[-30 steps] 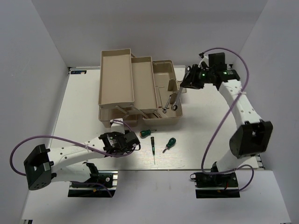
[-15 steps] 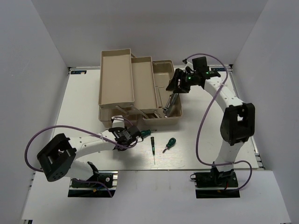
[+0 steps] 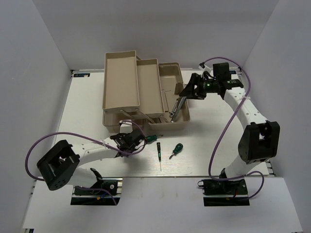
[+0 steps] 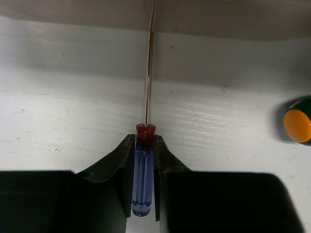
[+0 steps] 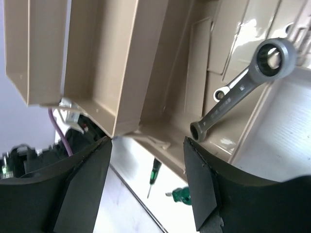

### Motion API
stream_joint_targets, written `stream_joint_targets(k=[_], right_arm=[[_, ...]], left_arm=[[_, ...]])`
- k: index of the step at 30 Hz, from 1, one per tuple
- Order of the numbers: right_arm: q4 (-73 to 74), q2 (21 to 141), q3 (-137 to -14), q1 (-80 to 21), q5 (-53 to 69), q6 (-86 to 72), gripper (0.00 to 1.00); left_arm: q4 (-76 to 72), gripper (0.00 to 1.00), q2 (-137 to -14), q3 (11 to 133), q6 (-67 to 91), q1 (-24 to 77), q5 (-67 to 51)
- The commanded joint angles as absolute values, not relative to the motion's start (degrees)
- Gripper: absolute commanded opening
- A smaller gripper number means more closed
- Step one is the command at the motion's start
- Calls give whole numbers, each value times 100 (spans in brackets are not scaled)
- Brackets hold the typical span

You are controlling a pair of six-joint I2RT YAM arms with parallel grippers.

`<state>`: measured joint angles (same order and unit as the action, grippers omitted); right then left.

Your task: Sort the tools into containers

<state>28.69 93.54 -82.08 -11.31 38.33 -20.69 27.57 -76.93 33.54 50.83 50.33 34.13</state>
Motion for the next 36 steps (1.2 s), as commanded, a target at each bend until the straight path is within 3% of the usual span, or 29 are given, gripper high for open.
stream_joint_targets(k=[1,6,9,12,13,14,17,18,23,27,31,35,36], right_arm=[[2821,9167,-8183,-1046,4526,-1592,67],[3259,9290,-8296,-871,5421,-434,67],[3901,9369,-8490,-783,6195,657,67],[5345,9360,-8770,-800,6977,2930,61],[6231,9360,-8928,-835,6909,4023,57],[6867,9360,-8930,-878,6847,4887,41],[7110,9246,-8711,-923,6479,5325,2],[7180,9142,-8658,-940,6408,5457,0],[7005,8650,-7895,-1212,5873,5467,1],[6970,8438,-7533,-1415,5714,5397,15],[6707,8140,-7112,-1652,5389,5107,18],[5171,7578,-6365,-2047,4598,3905,21],[4507,7376,-5989,-2370,4196,3415,27]], left_arm=[[2760,16,-7612,3076,4800,5062,2708],[3032,0,-6753,2953,4186,5124,2190],[3190,0,-6207,3190,3465,5177,1645],[3261,0,-5915,3776,2755,5229,881],[3261,0,-5967,3988,2586,5282,661],[3365,0,-6168,4451,2445,5282,329],[3472,0,-6555,5383,1935,5396,-105],[3472,0,-6765,5623,1768,5396,-105],[3349,0,-7469,7054,1661,5257,551],[2989,0,-7988,7549,1915,4967,2045],[2936,0,-8708,8102,2162,4606,2829],[3137,0,-9456,8779,2162,4290,3015],[3190,1,-9570,8989,2110,4185,3015]])
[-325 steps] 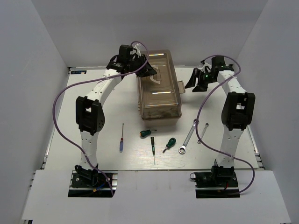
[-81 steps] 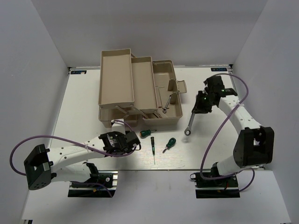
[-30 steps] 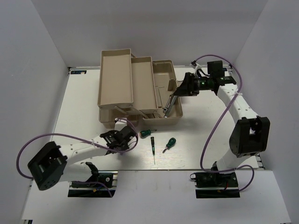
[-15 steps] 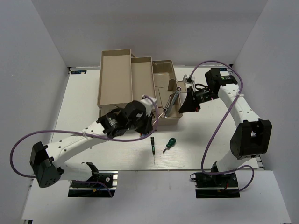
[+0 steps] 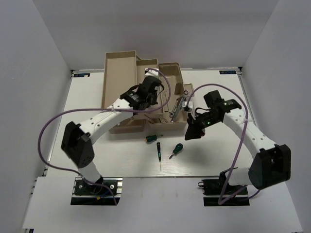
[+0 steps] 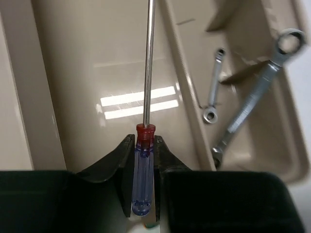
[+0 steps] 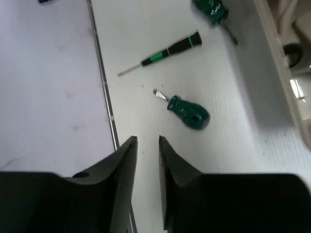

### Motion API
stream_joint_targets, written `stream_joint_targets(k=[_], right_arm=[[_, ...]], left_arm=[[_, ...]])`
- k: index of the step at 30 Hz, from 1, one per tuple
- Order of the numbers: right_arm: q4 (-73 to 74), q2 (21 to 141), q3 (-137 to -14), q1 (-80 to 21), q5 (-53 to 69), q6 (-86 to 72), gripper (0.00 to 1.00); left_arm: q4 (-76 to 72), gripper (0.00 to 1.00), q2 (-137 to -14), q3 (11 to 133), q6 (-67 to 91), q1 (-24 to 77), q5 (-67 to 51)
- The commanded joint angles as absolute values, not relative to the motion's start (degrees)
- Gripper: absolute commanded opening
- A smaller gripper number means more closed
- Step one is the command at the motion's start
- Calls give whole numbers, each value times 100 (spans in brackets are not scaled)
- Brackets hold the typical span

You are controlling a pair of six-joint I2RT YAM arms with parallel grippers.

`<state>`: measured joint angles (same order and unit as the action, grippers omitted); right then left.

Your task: Sort the tools into containers

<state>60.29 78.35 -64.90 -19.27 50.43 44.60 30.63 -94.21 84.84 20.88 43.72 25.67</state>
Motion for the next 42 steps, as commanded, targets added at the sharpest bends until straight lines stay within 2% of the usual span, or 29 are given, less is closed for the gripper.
stream_joint_targets(k=[1,2,3,4,6,9,12,14,20,21,26,29,33,40,42], right_arm=[[4230,7270,-5846,-2469,4053,3219,32],[3967,7182,-5740,-2574,3721,2799,35],[3581,7059,-5530,-2958,3526,2560,38],[3473,7049,-5485,-3066,3316,2462,44],[3105,7215,-5441,-3556,3112,1673,49],[2701,7531,-5405,-4033,2795,845,53],[2278,7873,-5326,-4604,2165,-130,55],[2267,8085,-5449,-4965,1689,-833,55],[2294,9139,-5739,-5370,633,-2012,55],[2285,9219,-5818,-5414,589,-2082,55],[2268,9799,-6082,-5546,176,-2724,53],[2215,9949,-6178,-5712,53,-2900,48],[2346,10089,-6266,-5932,-778,-3181,40],[2540,10169,-6161,-6302,-1608,-3463,8],[2549,10090,-6161,-6354,-1591,-3428,7]], left_arm=[[3190,7,-9754,9070,2057,4184,2919],[3243,30,-9834,9149,1996,4114,2918],[3295,44,-9896,9236,1995,4044,2814],[3296,53,-9896,9368,1995,4043,2813],[3296,69,-9896,9544,1995,3990,2734],[3357,79,-9696,9868,1934,3937,2602],[3550,81,-9344,10011,1934,4051,2741],[3735,81,-8695,9880,1995,4052,2794],[4007,84,-6445,7712,2180,4052,2602],[4112,85,-5938,7551,2232,4052,2549],[4867,86,-5037,7041,2496,4052,2312],[5105,88,-4843,6909,2558,4052,2127],[5299,89,-4843,6856,2558,4052,2065],[5169,89,-4790,6505,2558,4052,2065],[5116,89,-4790,6426,2558,4052,2005]])
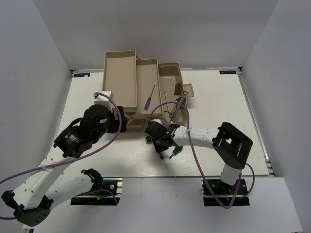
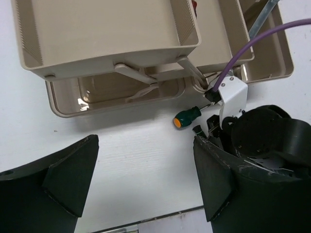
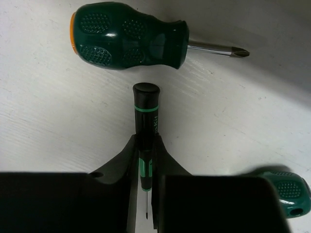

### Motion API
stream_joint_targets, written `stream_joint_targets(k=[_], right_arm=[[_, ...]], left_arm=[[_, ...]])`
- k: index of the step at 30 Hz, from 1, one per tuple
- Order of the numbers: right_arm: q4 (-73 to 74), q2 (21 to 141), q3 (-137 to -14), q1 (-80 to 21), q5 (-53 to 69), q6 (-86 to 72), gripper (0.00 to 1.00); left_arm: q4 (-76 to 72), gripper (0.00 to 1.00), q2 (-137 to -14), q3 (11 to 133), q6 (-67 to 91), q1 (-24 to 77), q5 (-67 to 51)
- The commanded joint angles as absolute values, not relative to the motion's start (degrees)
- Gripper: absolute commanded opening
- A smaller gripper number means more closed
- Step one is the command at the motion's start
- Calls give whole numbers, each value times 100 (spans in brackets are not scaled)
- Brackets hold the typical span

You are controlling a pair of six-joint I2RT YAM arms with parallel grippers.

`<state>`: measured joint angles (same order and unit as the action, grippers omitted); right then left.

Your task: Sort the tools into containers

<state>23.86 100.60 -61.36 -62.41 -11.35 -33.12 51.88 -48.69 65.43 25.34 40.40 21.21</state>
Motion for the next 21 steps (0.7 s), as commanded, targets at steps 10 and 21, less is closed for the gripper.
stream_joint_targets(k=[10,21], right_arm=[[2233,7920,-5732,-6118,-62,-1900,0],[2092,6651,-6124,-5521,-200,-432,0]], left_arm=[[4308,79,-4983,5696,2260,4104,748],[3393,39,-5888,5177,1679,4210,-237]])
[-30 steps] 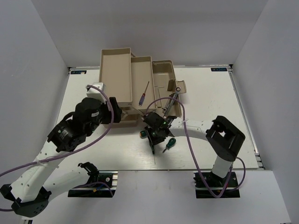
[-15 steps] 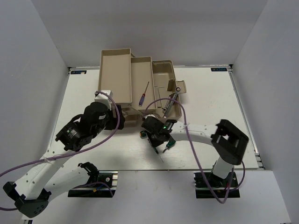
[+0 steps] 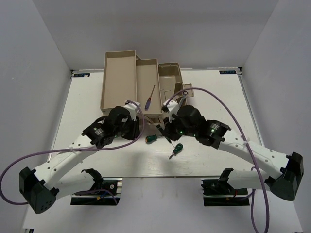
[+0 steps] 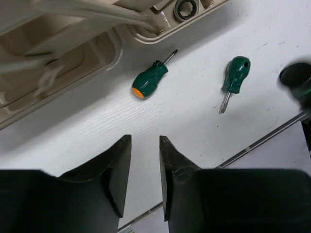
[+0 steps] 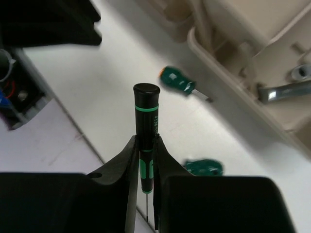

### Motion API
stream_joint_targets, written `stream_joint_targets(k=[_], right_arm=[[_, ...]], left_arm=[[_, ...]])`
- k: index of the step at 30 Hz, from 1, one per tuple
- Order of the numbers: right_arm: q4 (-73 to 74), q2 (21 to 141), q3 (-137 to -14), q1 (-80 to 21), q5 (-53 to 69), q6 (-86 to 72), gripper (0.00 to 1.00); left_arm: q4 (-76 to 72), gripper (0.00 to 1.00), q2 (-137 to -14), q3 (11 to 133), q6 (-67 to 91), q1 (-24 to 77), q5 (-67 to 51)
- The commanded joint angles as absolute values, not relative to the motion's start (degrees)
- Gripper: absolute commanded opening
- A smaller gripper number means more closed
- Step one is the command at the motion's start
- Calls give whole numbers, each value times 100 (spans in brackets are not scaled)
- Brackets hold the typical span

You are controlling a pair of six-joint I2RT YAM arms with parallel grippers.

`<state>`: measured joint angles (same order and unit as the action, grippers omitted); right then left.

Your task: Sort the tools into containers

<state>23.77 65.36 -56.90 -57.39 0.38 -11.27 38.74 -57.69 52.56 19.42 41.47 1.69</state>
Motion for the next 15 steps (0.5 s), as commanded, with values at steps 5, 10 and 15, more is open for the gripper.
stream_joint_targets(k=[5,10,15], right_arm=[[2154,7373,-7294,-4826,-343,-597,0],[2452,8593,-8952,-4097,-194,-922,0],[3224,10202,-10861,-3560,1095,-1449,0]], left_arm=[[3032,47,-6389,5194,1354,4394,-316],[2910,69,-6723,5256,1038,4596,-124],[2585,74,-6908,5081,818,4825,122]])
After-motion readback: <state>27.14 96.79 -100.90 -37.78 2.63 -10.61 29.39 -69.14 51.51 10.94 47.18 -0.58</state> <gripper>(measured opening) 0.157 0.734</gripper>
